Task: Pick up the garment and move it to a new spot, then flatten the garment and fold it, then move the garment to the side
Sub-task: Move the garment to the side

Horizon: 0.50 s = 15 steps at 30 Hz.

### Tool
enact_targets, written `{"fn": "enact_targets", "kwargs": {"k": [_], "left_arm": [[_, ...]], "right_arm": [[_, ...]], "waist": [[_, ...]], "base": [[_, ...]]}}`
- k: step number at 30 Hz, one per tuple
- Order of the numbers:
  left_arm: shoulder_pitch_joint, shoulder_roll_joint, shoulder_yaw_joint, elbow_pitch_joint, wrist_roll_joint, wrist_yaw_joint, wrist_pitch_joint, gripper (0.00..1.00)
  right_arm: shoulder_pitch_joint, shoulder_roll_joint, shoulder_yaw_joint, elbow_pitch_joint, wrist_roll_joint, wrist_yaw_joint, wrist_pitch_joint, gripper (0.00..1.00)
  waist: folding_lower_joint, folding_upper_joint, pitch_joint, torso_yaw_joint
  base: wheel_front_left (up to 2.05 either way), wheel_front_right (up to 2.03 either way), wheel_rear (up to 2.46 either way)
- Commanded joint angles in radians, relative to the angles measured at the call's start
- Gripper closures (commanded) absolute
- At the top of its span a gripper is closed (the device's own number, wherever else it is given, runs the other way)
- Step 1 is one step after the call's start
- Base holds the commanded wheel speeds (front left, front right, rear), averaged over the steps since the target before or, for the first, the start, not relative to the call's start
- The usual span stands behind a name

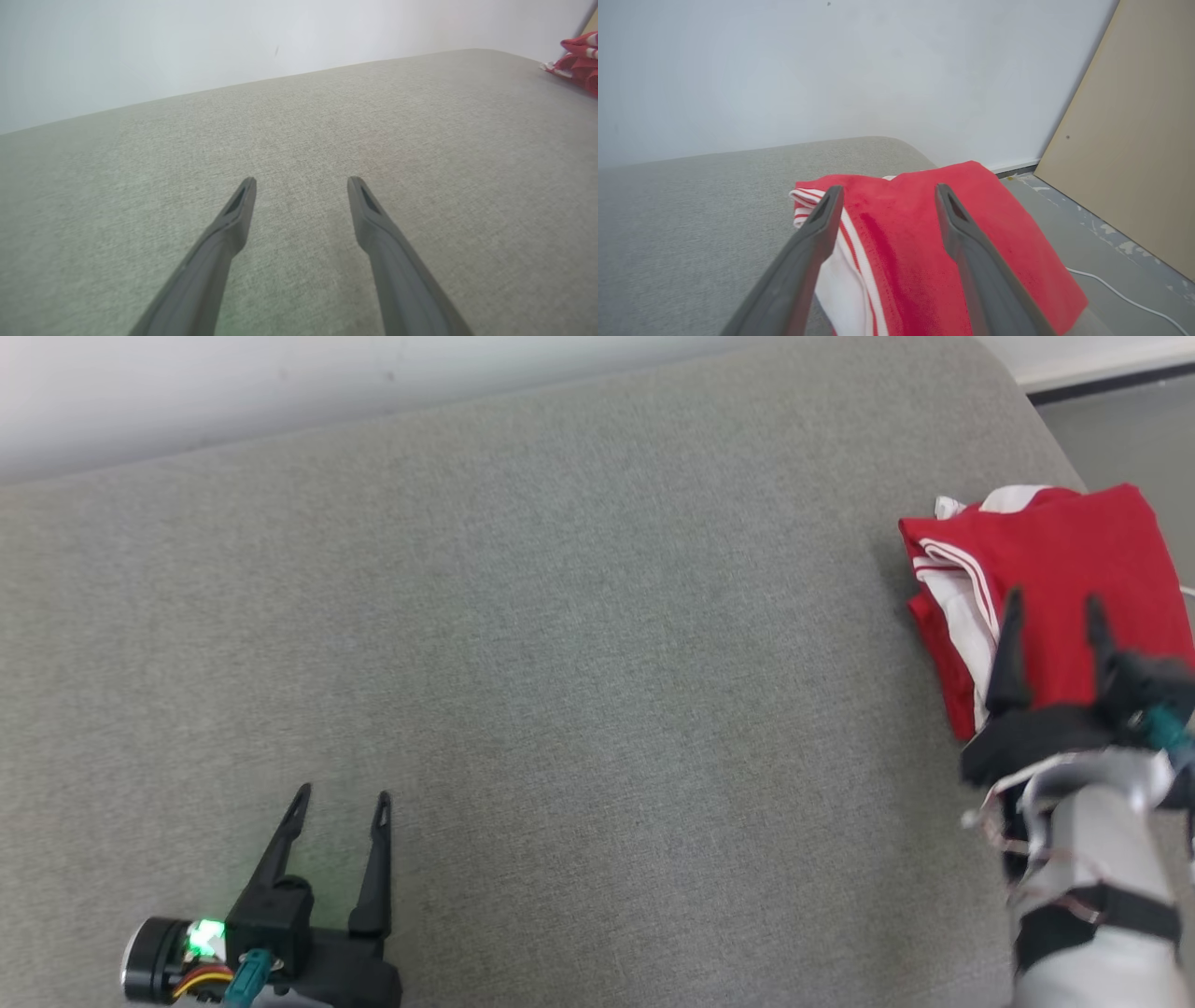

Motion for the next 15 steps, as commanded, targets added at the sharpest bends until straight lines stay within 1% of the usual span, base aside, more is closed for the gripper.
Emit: {"fn": "enact_targets", "kwargs": {"k": [1, 4, 9, 11, 15], "left_arm": [[0.017, -0.003, 0.010, 0.000, -0.002, 0.006, -0.003, 0.00], [0.039, -0.010, 0.027, 0.001, -0.009, 0.014, -0.003, 0.00], [0.066, -0.025, 0.048, 0.004, -0.016, 0.015, -0.003, 0.00], [0.081, -0.030, 0.059, 0.007, -0.022, 0.021, -0.003, 0.00], [0.102, -0.039, 0.078, 0.016, -0.029, 0.020, -0.003, 0.00]], "right_arm": [[0.046, 0.013, 0.034, -0.026, 0.035, -0.003, 0.001, 0.00], [0.113, 0.031, 0.113, -0.063, 0.091, -0.003, 0.001, 0.00], [0.204, 0.037, 0.230, -0.087, 0.168, -0.003, 0.001, 0.00], [0.236, 0.037, 0.265, -0.089, 0.215, -0.003, 0.001, 0.00], [0.291, 0.038, 0.327, -0.078, 0.272, -0.003, 0.001, 0.00]], "waist": [[0.0000, 0.0000, -0.027, 0.022], [0.0000, 0.0000, -0.051, 0.041], [0.0000, 0.0000, -0.091, 0.081], [0.0000, 0.0000, -0.106, 0.098], [0.0000, 0.0000, -0.137, 0.126]], "base": [[0.00, 0.00, 0.00], [0.00, 0.00, 0.00], [0.00, 0.00, 0.00], [0.00, 0.00, 0.00], [0.00, 0.00, 0.00]]}}
